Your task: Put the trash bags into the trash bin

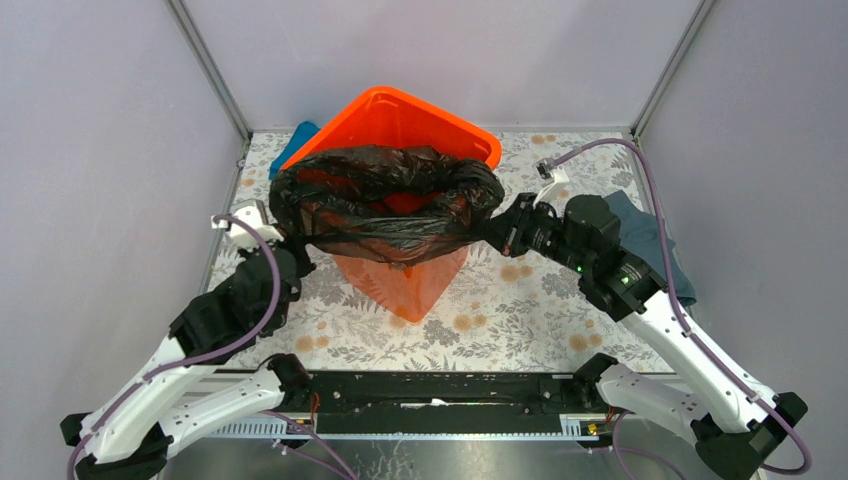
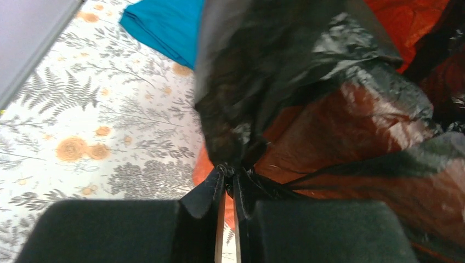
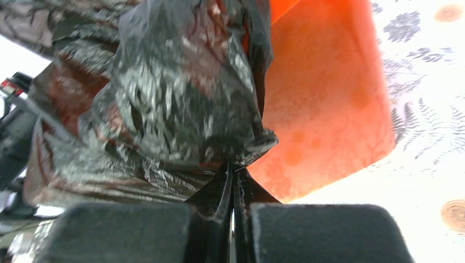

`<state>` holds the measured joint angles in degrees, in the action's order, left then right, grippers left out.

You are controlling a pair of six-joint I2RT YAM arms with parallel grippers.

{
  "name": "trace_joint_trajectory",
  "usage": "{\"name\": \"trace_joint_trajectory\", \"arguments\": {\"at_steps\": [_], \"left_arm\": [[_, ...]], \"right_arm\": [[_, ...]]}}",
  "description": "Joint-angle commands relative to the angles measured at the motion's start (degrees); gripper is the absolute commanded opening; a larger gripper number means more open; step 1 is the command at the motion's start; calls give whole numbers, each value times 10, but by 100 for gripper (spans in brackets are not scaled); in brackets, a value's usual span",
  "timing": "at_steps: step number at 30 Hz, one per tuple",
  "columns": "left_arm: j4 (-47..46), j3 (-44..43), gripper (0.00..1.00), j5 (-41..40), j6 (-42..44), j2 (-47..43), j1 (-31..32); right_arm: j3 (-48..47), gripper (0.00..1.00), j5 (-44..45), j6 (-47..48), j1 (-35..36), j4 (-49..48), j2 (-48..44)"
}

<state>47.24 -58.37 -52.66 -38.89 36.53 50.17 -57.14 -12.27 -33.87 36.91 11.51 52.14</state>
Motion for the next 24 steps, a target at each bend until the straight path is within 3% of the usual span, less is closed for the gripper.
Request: {"name": "trace_joint_trajectory", "arguments": {"at_steps": [1, 7, 12, 16, 20, 22, 24], "left_arm": [[-74, 5, 12, 48, -22, 37, -2], [-137, 16, 11, 126, -24, 75, -2], [-103, -2, 15, 142, -13, 82, -2], [-32, -16, 41, 145, 9, 31, -2], [60, -67, 76, 155, 23, -14, -2], [95, -109, 88, 162, 32, -25, -2], [118, -159, 98, 159, 36, -25, -2]], "right_arm": [[-58, 0, 97, 56, -9, 13, 47], [-103, 2, 113, 120, -60, 61, 66], [-126, 8, 51, 145, -111, 100, 77], [-134, 10, 28, 164, -112, 131, 77], [-134, 15, -2, 173, -113, 156, 62], [-148, 23, -6, 187, -113, 181, 58], [-170, 42, -2, 204, -112, 210, 55]]}}
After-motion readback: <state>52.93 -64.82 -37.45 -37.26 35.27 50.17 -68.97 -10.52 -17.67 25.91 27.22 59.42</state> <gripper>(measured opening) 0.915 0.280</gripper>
